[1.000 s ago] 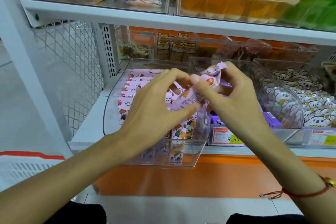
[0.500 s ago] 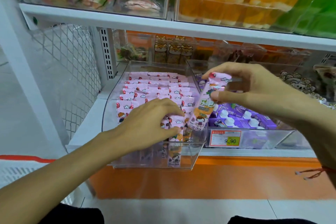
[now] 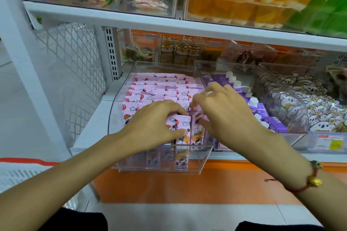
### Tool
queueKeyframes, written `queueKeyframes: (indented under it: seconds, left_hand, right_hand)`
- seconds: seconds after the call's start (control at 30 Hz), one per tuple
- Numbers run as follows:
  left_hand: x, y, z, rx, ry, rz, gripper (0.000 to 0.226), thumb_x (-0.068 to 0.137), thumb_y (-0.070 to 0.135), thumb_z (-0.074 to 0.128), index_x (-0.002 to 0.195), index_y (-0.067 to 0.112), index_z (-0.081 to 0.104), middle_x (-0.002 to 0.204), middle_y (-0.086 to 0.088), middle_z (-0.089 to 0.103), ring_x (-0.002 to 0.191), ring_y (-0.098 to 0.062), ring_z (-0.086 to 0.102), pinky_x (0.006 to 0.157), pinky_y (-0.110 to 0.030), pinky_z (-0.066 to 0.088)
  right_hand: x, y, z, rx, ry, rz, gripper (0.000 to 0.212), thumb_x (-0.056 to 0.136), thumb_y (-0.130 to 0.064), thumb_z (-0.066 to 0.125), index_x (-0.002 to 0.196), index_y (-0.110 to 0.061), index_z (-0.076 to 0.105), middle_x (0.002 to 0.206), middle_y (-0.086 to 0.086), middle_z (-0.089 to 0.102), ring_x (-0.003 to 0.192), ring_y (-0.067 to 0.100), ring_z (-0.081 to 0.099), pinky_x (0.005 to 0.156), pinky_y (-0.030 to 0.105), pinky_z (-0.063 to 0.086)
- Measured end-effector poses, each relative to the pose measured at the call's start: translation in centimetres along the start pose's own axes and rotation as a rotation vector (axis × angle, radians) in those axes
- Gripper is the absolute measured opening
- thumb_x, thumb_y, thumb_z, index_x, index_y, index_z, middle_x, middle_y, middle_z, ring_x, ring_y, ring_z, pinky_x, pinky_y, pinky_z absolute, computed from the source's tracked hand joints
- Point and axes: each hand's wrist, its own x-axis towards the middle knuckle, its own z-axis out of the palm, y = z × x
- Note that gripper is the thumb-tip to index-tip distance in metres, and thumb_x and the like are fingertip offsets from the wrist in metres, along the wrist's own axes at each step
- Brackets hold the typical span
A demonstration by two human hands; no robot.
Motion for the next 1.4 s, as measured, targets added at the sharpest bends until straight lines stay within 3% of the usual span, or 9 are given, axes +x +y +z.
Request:
queueKeyframes:
  seconds: [0.2, 0.33, 0.43, 0.53, 0.7, 0.87, 1.07, 1.3, 1.4]
  left_hand:
    - [0.0, 0.4, 0.2, 0.038, 0.005, 0.019, 0.038, 0.079, 0.051, 0.068, 0.114, 0.038, 0.061, 0.105, 0.026, 0.055, 0.093, -0.001, 0.048, 0.075, -0.026, 0.039]
    - [-0.5, 0.6, -1.4, -0.072, 0.098, 0.016, 0.041, 0.08, 0.053, 0.065, 0.118, 0.038, 0.06, 0.123, 0.024, 0.056, 0.114, -0.001, 0.05, 0.096, -0.033, 0.045]
    - [-0.9, -1.1, -4.4, 0.079, 0.421, -0.053, 0.049, 0.084, 0.042, 0.066, 0.129, 0.036, 0.049, 0.132, 0.016, 0.049, 0.118, -0.005, 0.045, 0.093, -0.036, 0.042]
    - [-1.2, -3.6, -6.3, 0.263, 0.256, -0.386, 0.066, 0.086, 0.035, 0.066, 0.141, 0.021, 0.032, 0.142, -0.006, 0.042, 0.118, -0.03, 0.051, 0.088, -0.046, 0.044]
    - [-1.9, -5.4, -6.7, 0.182, 0.069, -0.55, 0.02, 0.095, 0.024, 0.048, 0.112, 0.021, 0.057, 0.104, -0.008, 0.07, 0.082, -0.032, 0.066, 0.078, -0.037, 0.051]
    - [-3.1, -6.7, -8.4, 0.096, 0.118, -0.582, 0.014, 0.09, 0.019, 0.05, 0.099, 0.02, 0.061, 0.107, -0.01, 0.069, 0.092, -0.035, 0.066, 0.08, -0.044, 0.056]
    - [-3.1, -7.5, -7.7, 0.194, 0.253, -0.601, 0.023, 0.094, 0.023, 0.046, 0.097, 0.013, 0.066, 0.091, -0.011, 0.07, 0.079, -0.035, 0.065, 0.075, -0.037, 0.052]
    - [-1.5, -7.4, -9.1, 0.05, 0.48, -0.552, 0.026, 0.094, 0.02, 0.049, 0.086, 0.004, 0.069, 0.082, -0.017, 0.072, 0.077, -0.034, 0.067, 0.077, -0.042, 0.053]
    - [-0.2, -6.9, -10.4, -0.014, 0.573, -0.489, 0.026, 0.094, 0.022, 0.051, 0.072, 0.02, 0.064, 0.082, -0.013, 0.071, 0.077, -0.032, 0.068, 0.079, -0.044, 0.054]
  right_hand:
    - [-1.0, -0.3, 1.7, -0.03, -0.091, -0.027, 0.031, 0.086, -0.03, 0.057, 0.115, -0.021, 0.058, 0.127, 0.0, 0.047, 0.122, 0.025, 0.029, 0.08, 0.035, 0.031]
    - [-2.1, 0.1, 1.1, 0.277, 0.014, 0.057, 0.046, 0.088, -0.039, 0.057, 0.13, -0.022, 0.05, 0.14, 0.0, 0.04, 0.128, 0.022, 0.03, 0.094, 0.032, 0.032]
    - [-2.8, 0.9, 0.5, 0.407, 0.127, 0.308, 0.045, 0.09, -0.034, 0.054, 0.131, -0.018, 0.044, 0.112, 0.003, 0.053, 0.105, 0.027, 0.051, 0.071, 0.035, 0.04]
    - [-2.3, 1.0, 0.8, 0.323, -0.023, 0.391, 0.027, 0.094, -0.033, 0.043, 0.111, -0.015, 0.052, 0.087, 0.008, 0.064, 0.09, 0.035, 0.059, 0.062, 0.036, 0.038]
    - [-1.1, -0.1, 1.1, 0.439, -0.034, 0.341, 0.021, 0.096, -0.024, 0.041, 0.102, -0.008, 0.054, 0.088, 0.017, 0.066, 0.087, 0.039, 0.058, 0.066, 0.038, 0.04]
    - [0.4, -1.9, 1.1, 0.562, -0.044, 0.325, 0.021, 0.094, -0.027, 0.044, 0.105, -0.011, 0.049, 0.09, 0.014, 0.066, 0.087, 0.037, 0.059, 0.069, 0.04, 0.047]
    - [3.9, -2.6, 1.9, 0.589, -0.087, 0.397, 0.012, 0.088, -0.013, 0.048, 0.093, -0.009, 0.038, 0.102, 0.023, 0.06, 0.091, 0.038, 0.053, 0.067, 0.033, 0.032]
    - [4.7, -1.4, 0.9, 0.635, 0.151, 0.331, 0.015, 0.086, -0.004, 0.045, 0.078, 0.003, 0.055, 0.064, 0.017, 0.049, 0.067, 0.039, 0.042, 0.065, 0.042, 0.042]
    - [6.2, -0.7, 0.0, 0.593, 0.261, 0.309, 0.014, 0.086, -0.006, 0.046, 0.08, 0.001, 0.057, 0.064, 0.014, 0.047, 0.067, 0.04, 0.04, 0.065, 0.042, 0.039]
